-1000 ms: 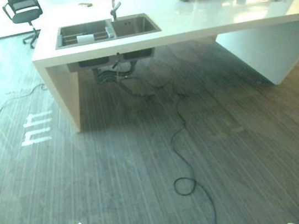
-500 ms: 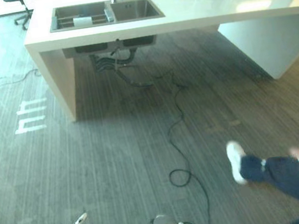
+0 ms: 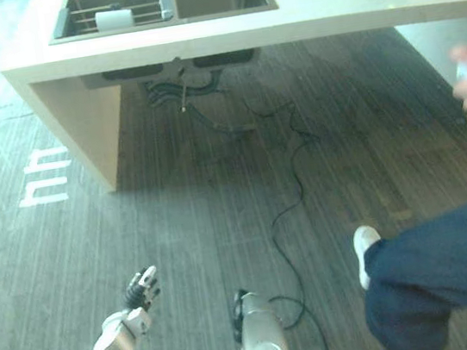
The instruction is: Walk over to the sink, pick up the cup, carry it to the dishwasher, place the cup inside the dishwasher, then close the dishwasher door
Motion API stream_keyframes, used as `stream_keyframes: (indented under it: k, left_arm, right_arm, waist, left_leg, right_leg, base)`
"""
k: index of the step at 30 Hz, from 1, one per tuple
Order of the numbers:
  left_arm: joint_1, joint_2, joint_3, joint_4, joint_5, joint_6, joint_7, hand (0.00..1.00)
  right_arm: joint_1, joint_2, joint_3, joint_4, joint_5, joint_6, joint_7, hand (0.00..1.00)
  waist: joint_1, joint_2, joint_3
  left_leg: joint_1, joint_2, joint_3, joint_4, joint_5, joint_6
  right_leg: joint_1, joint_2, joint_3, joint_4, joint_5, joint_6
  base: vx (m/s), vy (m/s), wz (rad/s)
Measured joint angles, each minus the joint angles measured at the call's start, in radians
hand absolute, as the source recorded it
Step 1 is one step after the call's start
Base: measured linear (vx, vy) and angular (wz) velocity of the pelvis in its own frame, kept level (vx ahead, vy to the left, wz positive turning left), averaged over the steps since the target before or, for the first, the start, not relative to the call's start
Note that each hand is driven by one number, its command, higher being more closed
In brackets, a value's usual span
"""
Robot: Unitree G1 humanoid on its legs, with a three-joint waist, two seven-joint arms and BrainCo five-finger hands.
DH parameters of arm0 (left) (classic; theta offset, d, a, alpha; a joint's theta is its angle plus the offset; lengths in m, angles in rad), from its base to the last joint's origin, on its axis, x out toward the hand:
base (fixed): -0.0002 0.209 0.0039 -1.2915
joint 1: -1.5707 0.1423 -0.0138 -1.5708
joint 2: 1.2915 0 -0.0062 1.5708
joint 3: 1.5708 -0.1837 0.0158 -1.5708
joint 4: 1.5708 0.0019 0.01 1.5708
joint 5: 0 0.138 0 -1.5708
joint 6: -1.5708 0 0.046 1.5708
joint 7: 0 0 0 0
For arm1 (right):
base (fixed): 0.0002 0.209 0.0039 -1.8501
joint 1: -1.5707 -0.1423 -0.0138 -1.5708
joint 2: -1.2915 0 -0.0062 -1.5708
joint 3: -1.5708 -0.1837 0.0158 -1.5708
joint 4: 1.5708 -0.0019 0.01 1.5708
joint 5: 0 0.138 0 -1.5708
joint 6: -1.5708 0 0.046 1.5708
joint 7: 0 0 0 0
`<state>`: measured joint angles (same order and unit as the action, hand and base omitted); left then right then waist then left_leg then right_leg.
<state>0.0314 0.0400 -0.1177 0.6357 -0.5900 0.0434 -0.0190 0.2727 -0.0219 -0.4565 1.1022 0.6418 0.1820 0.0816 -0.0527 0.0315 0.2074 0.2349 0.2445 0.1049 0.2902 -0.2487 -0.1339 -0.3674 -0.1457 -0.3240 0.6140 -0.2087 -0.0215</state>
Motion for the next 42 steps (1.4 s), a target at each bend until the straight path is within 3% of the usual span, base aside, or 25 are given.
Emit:
stream_keyframes:
  k: [3, 4, 5, 7, 9, 12, 13, 14, 15, 16, 17, 19, 22, 23, 24, 25, 26, 28, 29, 31, 33, 35, 39, 40, 42]
  left_arm:
    - [0.024, 0.0, 0.009, -0.027, -0.043, 0.002, 0.01, 0.0]
    - [0.05, -0.004, 0.031, -0.049, -0.066, -0.01, -0.001, 0.0]
    - [0.076, -0.004, 0.044, -0.094, -0.075, -0.035, -0.016, 0.0]
    - [0.1, -0.005, 0.07, -0.176, -0.075, -0.072, -0.027, 0.0]
    - [0.134, 0.001, 0.102, -0.361, -0.077, -0.13, -0.028, 0.0]
    - [0.132, 0.004, 0.143, -0.598, -0.11, -0.193, -0.015, 0.0]
    - [0.13, 0.003, 0.144, -0.642, -0.122, -0.198, -0.008, 0.0]
    - [0.132, -0.006, 0.139, -0.733, -0.152, -0.2, 0.01, 0.0]
    - [0.151, -0.014, 0.129, -0.819, -0.176, -0.198, 0.034, 0.0]
    - [0.129, 0.003, 0.14, -0.83, -0.187, -0.192, 0.044, 0.0]
    - [0.09, 0.0, 0.163, -0.879, -0.212, -0.171, 0.075, 0.0]
    - [0.071, -0.016, 0.213, -0.987, -0.214, -0.169, 0.093, 0.0]
    - [0.052, -0.01, 0.284, -1.158, -0.21, -0.176, 0.108, 0.0]
    - [0.044, -0.002, 0.309, -1.193, -0.21, -0.175, 0.122, 0.0]
    - [0.034, 0.006, 0.328, -1.219, -0.211, -0.173, 0.129, 0.0]
    - [0.026, 0.021, 0.353, -1.241, -0.217, -0.158, 0.121, 0.0]
    - [0.022, 0.04, 0.348, -1.259, -0.219, -0.138, 0.117, 0.0]
    - [0.023, 0.045, 0.33, -1.262, -0.218, -0.112, 0.114, 0.0]
    - [0.022, 0.047, 0.308, -1.262, -0.211, -0.104, 0.118, 0.0]
    - [0.012, 0.057, 0.279, -1.26, -0.211, -0.099, 0.117, 0.0]
    - [-0.017, 0.061, 0.234, -1.233, -0.21, -0.091, 0.102, 0.0]
    - [-0.024, 0.068, 0.221, -1.205, -0.193, -0.091, 0.094, 0.0]
    - [0.005, 0.084, 0.228, -1.185, -0.188, -0.094, 0.078, 0.0]
    - [0.006, 0.08, 0.224, -1.176, -0.189, -0.094, 0.072, 0.0]
    - [0.009, 0.074, 0.209, -1.141, -0.186, -0.079, 0.061, 0.0]
  right_arm:
    - [-0.024, -0.031, 0.003, 0.005, 0.001, -0.003, 0.01, 0.0]
    - [-0.041, -0.059, 0.018, 0.006, 0.007, -0.016, 0.018, 0.0]
    - [-0.073, -0.083, 0.04, 0.004, 0.028, -0.039, 0.023, 0.0]
    - [-0.119, -0.103, 0.077, 0.005, 0.051, -0.066, 0.026, 0.0]
    - [-0.171, -0.115, 0.113, -0.015, 0.091, -0.097, 0.028, 0.0]
    - [-0.206, -0.116, 0.179, -0.117, 0.103, -0.124, 0.038, 0.0]
    - [-0.205, -0.117, 0.183, -0.132, 0.106, -0.128, 0.042, 0.0]
    - [-0.196, -0.122, 0.181, -0.143, 0.11, -0.132, 0.042, 0.0]
    - [-0.183, -0.136, 0.179, -0.131, 0.111, -0.132, 0.039, 0.0]
    - [-0.204, -0.114, 0.175, -0.095, 0.111, -0.133, 0.033, 0.0]
    - [-0.217, -0.1, 0.172, -0.067, 0.109, -0.117, 0.034, 0.0]
    - [-0.241, -0.095, 0.156, -0.022, 0.105, -0.104, 0.023, 0.0]
    - [-0.204, -0.097, 0.113, 0.013, 0.097, -0.075, -0.003, 0.0]
    - [-0.193, -0.098, 0.086, 0.026, 0.095, -0.06, -0.005, 0.0]
    - [-0.182, -0.096, 0.061, 0.049, 0.083, -0.043, -0.005, 0.0]
    - [-0.169, -0.086, 0.029, 0.064, 0.051, -0.026, -0.002, 0.0]
    - [-0.151, -0.071, -0.014, 0.071, 0.02, -0.015, 0.003, 0.0]
    - [-0.138, -0.059, -0.071, 0.077, 0.0, -0.003, 0.004, 0.0]
    - [-0.134, -0.059, -0.093, 0.072, 0.002, -0.005, 0.002, 0.0]
    - [-0.135, -0.053, -0.101, 0.061, 0.02, -0.006, 0.001, 0.0]
    - [-0.135, -0.042, -0.104, 0.053, 0.027, -0.008, 0.006, 0.0]
    - [-0.128, -0.042, -0.09, 0.054, 0.027, -0.008, 0.006, 0.0]
    - [-0.087, -0.048, 0.078, 0.053, -0.004, 0.002, 0.018, 0.0]
    - [-0.087, -0.05, 0.08, 0.054, -0.014, 0.004, 0.028, 0.0]
    - [-0.094, -0.065, 0.069, 0.055, -0.025, 0.018, 0.054, 0.0]
  waist:
    - [0.007, 0.018, -0.012]
    - [0.015, 0.039, -0.021]
    - [0.029, 0.059, -0.019]
    - [0.045, 0.06, 0.006]
    - [0.097, 0.025, 0.021]
    - [0.119, 0.02, 0.025]
    - [0.12, 0.02, 0.025]
    - [0.129, 0.041, 0.013]
    - [0.144, 0.098, -0.019]
    - [0.135, 0.057, -0.016]
    - [0.133, 0.041, -0.014]
    - [0.145, 0.024, -0.002]
    - [0.154, 0.031, -0.016]
    - [0.158, 0.024, -0.029]
    - [0.16, 0.012, -0.04]
    - [0.159, -0.003, -0.051]
    - [0.158, -0.017, -0.059]
    - [0.153, -0.016, -0.058]
    - [0.144, -0.008, -0.06]
    - [0.141, -0.005, -0.062]
    - [0.127, -0.002, -0.064]
    - [0.123, -0.009, -0.069]
    - [0.138, -0.055, -0.119]
    - [0.139, -0.052, -0.125]
    - [0.139, -0.039, -0.148]
  left_leg:
    - [-0.083, 0.049, -0.073, 0.227, 0.08, -0.007]
    - [-0.182, 0.083, -0.106, 0.423, 0.196, 0.005]
    - [-0.302, 0.091, -0.137, 0.671, 0.195, 0.034]
    - [-0.421, 0.04, -0.137, 0.873, 0.101, 0.086]
    - [-0.537, -0.092, -0.077, 0.829, 0.003, 0.12]
    - [-0.616, -0.188, 0.036, 0.469, 0.011, 0.143]
    - [-0.614, -0.212, 0.044, 0.358, 0.052, 0.145]
    - [-0.573, -0.248, 0.033, 0.066, 0.216, 0.142]
    - [-0.536, -0.235, -0.007, -0.124, 0.498, 0.208]
    - [-0.529, -0.274, 0.013, -0.111, 0.468, 0.214]
    - [-0.536, -0.282, 0.029, -0.109, 0.455, 0.233]
    - [-0.538, -0.287, 0.048, -0.044, 0.387, 0.241]
    - [-0.495, -0.289, 0.035, -0.021, 0.289, 0.238]
    - [-0.474, -0.295, 0.039, -0.041, 0.275, 0.238]
    - [-0.445, -0.306, 0.044, -0.069, 0.266, 0.239]
    - [-0.408, -0.325, 0.039, -0.097, 0.251, 0.244]
    - [-0.379, -0.342, 0.032, -0.104, 0.233, 0.237]
    - [-0.31, -0.358, 0.032, -0.12, 0.209, 0.241]
    - [-0.266, -0.359, 0.031, -0.139, 0.199, 0.245]
    - [-0.23, -0.358, 0.021, -0.155, 0.186, 0.243]
    - [-0.216, -0.344, -0.001, -0.151, 0.172, 0.238]
    - [-0.222, -0.328, -0.028, -0.124, 0.139, 0.229]
    - [-0.215, -0.27, -0.019, -0.03, 0.039, 0.152]
    - [-0.214, -0.252, -0.022, -0.026, 0.03, 0.14]
    - [-0.212, -0.198, -0.025, -0.037, 0.027, 0.11]
  right_leg:
    - [0.063, 0.043, -0.027, 0.002, -0.077, -0.011]
    - [0.121, 0.091, -0.034, -0.053, -0.092, -0.028]
    - [0.194, 0.135, -0.034, -0.123, -0.091, -0.043]
    - [0.309, 0.161, -0.028, -0.201, -0.091, -0.062]
    - [0.46, 0.154, 0.003, -0.296, -0.088, -0.035]
    - [0.609, 0.125, 0.053, -0.373, -0.11, 0.011]
    - [0.631, 0.116, 0.063, -0.375, -0.12, 0.025]
    - [0.666, 0.131, 0.083, -0.375, -0.144, 0.048]
    - [0.706, 0.175, 0.128, -0.384, -0.174, 0.049]
    - [0.724, 0.149, 0.162, -0.399, -0.19, 0.036]
    - [0.717, 0.17, 0.2, -0.448, -0.161, 0.012]
    - [0.743, 0.154, 0.197, -0.463, -0.099, 0.038]
    - [0.702, 0.142, 0.204, -0.295, -0.005, 0.064]
    - [0.656, 0.127, 0.207, -0.191, 0.02, 0.097]
    - [0.595, 0.104, 0.207, -0.061, 0.066, 0.162]
    - [0.513, 0.065, 0.206, 0.102, 0.167, 0.281]
    - [0.435, 0.01, 0.193, 0.283, 0.21, 0.313]
    - [0.347, -0.096, 0.108, 0.453, 0.141, 0.286]
    - [0.311, -0.149, 0.047, 0.46, 0.083, 0.219]
    - [0.251, -0.174, 0.019, 0.385, 0.018, 0.14]
    - [0.204, -0.155, 0.014, 0.135, -0.018, 0.112]
    - [0.206, -0.118, 0.056, -0.125, 0.03, 0.108]
    - [0.279, -0.078, 0.049, -0.342, 0.174, 0.117]
    - [0.297, -0.057, 0.037, -0.372, 0.173, 0.128]
    - [0.317, 0.009, 0.027, -0.439, 0.186, 0.101]
  base:
    - [0.44, -0.269, 0.14]
    - [0.52, -0.249, -0.12]
    - [0.44, -0.169, -0.12]
    - [0.42, -0.078, -0.09]
    - [0.55, -0.058, -0.46]
    - [0.58, 0.02, -0.54]
    - [0.63, 0.062, -0.42]
    - [0.59, 0.09, -0.45]
    - [0.57, 0.122, -0.25]
    - [0.51, 0.128, 0.14]
    - [0.33, 0.098, 0.37]
    - [0.34, 0.077, 0.05]
    - [0.4, 0.099, 0.03]
    - [0.34, 0.077, 0.0]
    - [0.37, 0.079, -0.03]
    - [0.38, 0.083, 0.07]
    - [0.38, 0.086, 0.08]
    - [0.37, 0.105, 0.02]
    - [0.36, 0.109, -0.02]
    - [0.29, 0.048, 0.05]
    - [0.23, -0.05, 0.34]
    - [0.2, -0.159, 0.41]
    - [0.25, -0.284, 0.12]
    - [0.22, -0.347, -0.04]
    - [0.19, -0.312, -0.14]
